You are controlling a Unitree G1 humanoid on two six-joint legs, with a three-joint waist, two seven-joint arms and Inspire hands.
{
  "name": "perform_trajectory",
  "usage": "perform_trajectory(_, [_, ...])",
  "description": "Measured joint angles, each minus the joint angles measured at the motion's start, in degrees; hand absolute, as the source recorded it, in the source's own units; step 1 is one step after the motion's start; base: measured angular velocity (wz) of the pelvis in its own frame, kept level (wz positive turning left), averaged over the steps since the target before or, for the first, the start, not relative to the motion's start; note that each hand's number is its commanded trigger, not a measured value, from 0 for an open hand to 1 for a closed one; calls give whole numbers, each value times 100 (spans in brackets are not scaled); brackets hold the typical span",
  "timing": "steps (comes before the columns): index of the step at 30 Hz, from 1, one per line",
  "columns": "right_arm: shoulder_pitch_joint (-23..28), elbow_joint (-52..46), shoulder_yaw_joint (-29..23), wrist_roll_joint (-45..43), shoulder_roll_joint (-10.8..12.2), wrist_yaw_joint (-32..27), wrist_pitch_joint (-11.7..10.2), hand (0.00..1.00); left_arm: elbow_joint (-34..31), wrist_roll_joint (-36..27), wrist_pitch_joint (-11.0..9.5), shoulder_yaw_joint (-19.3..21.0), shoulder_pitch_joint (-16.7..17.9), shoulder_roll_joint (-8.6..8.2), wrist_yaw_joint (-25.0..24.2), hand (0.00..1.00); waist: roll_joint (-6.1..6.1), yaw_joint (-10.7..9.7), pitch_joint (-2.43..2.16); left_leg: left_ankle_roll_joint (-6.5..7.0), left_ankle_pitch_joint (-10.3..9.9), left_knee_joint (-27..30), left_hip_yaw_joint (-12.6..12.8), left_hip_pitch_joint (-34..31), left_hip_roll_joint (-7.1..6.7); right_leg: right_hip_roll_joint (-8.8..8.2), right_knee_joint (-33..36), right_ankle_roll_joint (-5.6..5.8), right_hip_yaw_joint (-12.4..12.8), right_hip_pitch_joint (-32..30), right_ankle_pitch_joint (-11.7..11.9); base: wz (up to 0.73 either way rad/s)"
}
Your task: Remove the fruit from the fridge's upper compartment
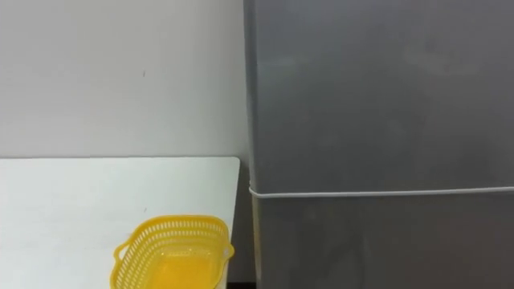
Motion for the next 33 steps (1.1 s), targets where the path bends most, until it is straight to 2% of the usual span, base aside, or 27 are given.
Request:
perform_trajectory(2, [15,12,-3,-86,-4,37,15,0,-442,349,-15,-4,-46,76,-133,0,10,-27,11,7,-4,37,-18,-12,-1,0,-1,0,-3,4,0,2])
perform_trajectory(3, [17,5,0,-151,-5,83,14,0,-688,407,-14,-3,-85,205,-246,0,17,-35,17,7,-5,58,-40,-38,-3,2,-5,-1,-4,18,-1,5])
perform_trajectory(5, [-3,12,2,-202,-32,176,3,0,-1163,454,-25,-21,-167,350,-593,0,34,-127,43,11,-8,74,-72,-94,-5,2,-16,-1,0,-4,-1,7])
perform_trajectory(9, [-35,80,-38,-232,-63,214,9,0,-1655,451,-16,-262,-256,391,-1237,0,83,-190,77,13,-8,91,-68,-123,-6,-5,-18,-1,2,-45,-1,0])
perform_trajectory(12, [-57,77,-46,-180,-64,257,20,0,-1783,440,14,-391,-392,407,-1823,0,94,-289,76,12,-7,115,-64,-146,-6,2,-18,-1,0,-32,-1,0])
perform_trajectory(13, [-58,74,-49,-192,-64,288,23,0,-1848,441,72,-482,-404,409,-2039,0,108,-322,88,12,-6,123,-66,-151,-6,3,-21,-1,3,-36,-1,0])
perform_trajectory(17, [-121,75,-51,-184,-83,342,39,0,-1874,420,285,-883,-580,440,-2807,0,120,-433,86,13,-7,170,-52,-246,-4,-10,-24,-1,-23,-95,-1,3])
perform_trajectory(20, [-155,65,-57,-192,-95,375,63,0,-1898,351,562,-1310,-822,576,-3634,0,150,-503,79,14,-7,166,-48,-307,1,-8,-20,-1,0,-165,-1,-1])
perform_trajectory(22, [-173,71,-96,-192,-111,427,59,0,-1909,359,694,-1457,-980,655,-4039,0,173,-530,74,14,-7,159,-36,-306,2,-8,-23,0,5,-166,-2,0])
perform_trajectory(25, [-220,80,-94,-192,-176,494,51,0,-1967,372,782,-1601,-1188,676,-4650,0,238,-591,71,14,-7,153,16,-302,5,-9,-20,2,34,-189,-3,-6])
perform_trajectory(30, [-230,173,-95,-199,-267,556,62,0,-2039,526,945,-1711,-1302,685,-5360,0,305,-676,49,11,-4,161,29,-262,3,-3,-22,-5,69,-192,-8,-4])
perform_trajectory(32, [-262,234,-94,-206,-295,550,79,0,-2039,690,1018,-1796,-1363,723,-5541,0,317,-679,58,11,-4,161,29,-253,6,0,-21,-5,81,-185,-8,-2])
perform_trajectory(33, [-267,238,-94,-206,-303,547,80,0,-2039,736,1045,-1839,-1402,787,-5673,0,315,-691,80,11,-4,160,31,-253,6,-1,-20,-7,89,-187,-9,0])
